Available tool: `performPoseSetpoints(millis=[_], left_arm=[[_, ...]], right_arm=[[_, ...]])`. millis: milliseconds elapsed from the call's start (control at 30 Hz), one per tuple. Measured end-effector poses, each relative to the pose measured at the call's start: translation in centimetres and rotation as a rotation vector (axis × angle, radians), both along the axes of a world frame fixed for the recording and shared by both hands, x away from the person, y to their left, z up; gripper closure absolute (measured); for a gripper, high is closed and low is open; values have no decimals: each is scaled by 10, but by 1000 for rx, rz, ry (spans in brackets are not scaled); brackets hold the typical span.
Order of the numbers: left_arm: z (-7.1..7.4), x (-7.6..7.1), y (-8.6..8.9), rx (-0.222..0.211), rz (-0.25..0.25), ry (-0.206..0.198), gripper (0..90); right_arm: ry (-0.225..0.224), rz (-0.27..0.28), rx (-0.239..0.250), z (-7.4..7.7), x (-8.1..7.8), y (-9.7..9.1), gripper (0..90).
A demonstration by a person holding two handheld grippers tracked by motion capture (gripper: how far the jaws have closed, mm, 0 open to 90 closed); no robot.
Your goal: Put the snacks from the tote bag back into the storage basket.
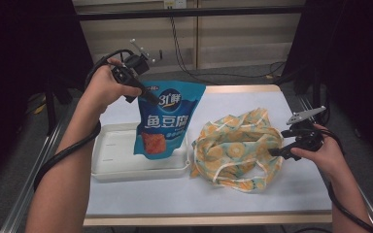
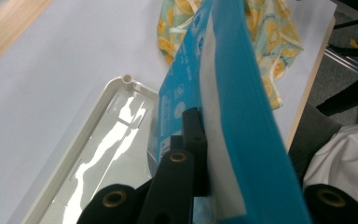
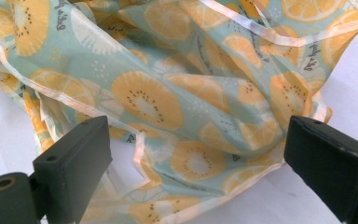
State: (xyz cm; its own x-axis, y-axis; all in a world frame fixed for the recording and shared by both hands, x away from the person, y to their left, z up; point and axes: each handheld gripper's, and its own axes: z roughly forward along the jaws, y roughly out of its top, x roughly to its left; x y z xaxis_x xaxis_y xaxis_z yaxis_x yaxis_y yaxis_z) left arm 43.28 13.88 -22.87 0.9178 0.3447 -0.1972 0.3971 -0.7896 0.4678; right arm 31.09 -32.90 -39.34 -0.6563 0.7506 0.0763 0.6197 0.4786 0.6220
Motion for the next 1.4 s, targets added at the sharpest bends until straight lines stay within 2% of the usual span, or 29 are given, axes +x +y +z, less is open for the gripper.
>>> performPoseSetpoints(millis=[200, 400, 433, 467, 533, 600, 633, 667, 700, 800, 867, 900, 933, 967, 1000, 1033, 1067, 1200, 1233, 1267, 1300, 1367, 1400], left_arm=[[-7, -1, -3, -17, -4, -9, 900], [-15, 0, -4, -11, -31, 5, 900], [-18, -1, -5, -23, -22, 0, 900], [-20, -2, -5, -33, 5, 15, 900], [-25, -1, -4, -39, 4, 26, 900], [-28, 0, -3, -24, -9, 25, 900], [-28, 0, -2, -31, -22, 15, 900], [-30, -1, -2, -47, -6, 15, 900], [-28, -1, -1, -19, -28, 17, 900], [-29, -3, 0, -16, -21, 10, 900], [-29, -2, 1, 9, -25, 7, 900], [-30, -5, 1, -17, 12, 23, 900], [-30, -3, 4, 3, -15, 6, 900], [-31, -5, 4, -11, 13, 17, 900], [-31, -4, 6, 16, -20, 10, 900], [-32, -6, 6, -12, 13, 24, 900], [-32, -4, 9, 8, -19, 9, 900], [-34, -6, 14, 16, -19, 13, 900], [-34, -7, 14, 4, 4, 19, 900], [-35, -6, 16, 15, -17, 11, 900], [-35, -6, 18, 11, -17, 14, 900], [-37, -7, 20, 3, 9, 26, 900], [-38, -7, 22, 1, 3, 20, 900]], right_arm=[[-4, 2, -6, 0, 0, 0, 69], [1, 10, 0, 0, 0, 0, 69], [2, 9, -3, 0, 0, 0, 69], [2, 8, -2, 0, 0, 1, 69], [2, 9, -3, 0, 0, 1, 69], [-1, 11, -1, 0, 0, 0, 69], [0, 10, -3, 0, 0, 0, 69], [2, 9, -2, 0, 0, 1, 69], [0, 11, -2, 0, 0, 0, 69], [0, 6, -3, 0, 0, 1, 69], [4, 8, -4, 0, 0, 2, 69], [2, 6, -4, 0, 0, 2, 69], [6, 10, -4, 0, 0, 2, 69], [0, 10, -4, 0, 0, 2, 69], [-2, 6, -5, 0, 0, 2, 69], [-1, 5, -11, 0, 0, 2, 69], [2, 9, -11, 0, -1, 2, 69], [4, 17, -6, 0, 0, 2, 69], [5, 17, -6, 0, 0, 3, 69], [-1, 15, -9, 0, 0, 3, 69], [-2, 15, -8, 0, 0, 3, 69], [2, 16, -8, 0, 0, 3, 69], [3, 15, -6, 0, 0, 3, 69]])
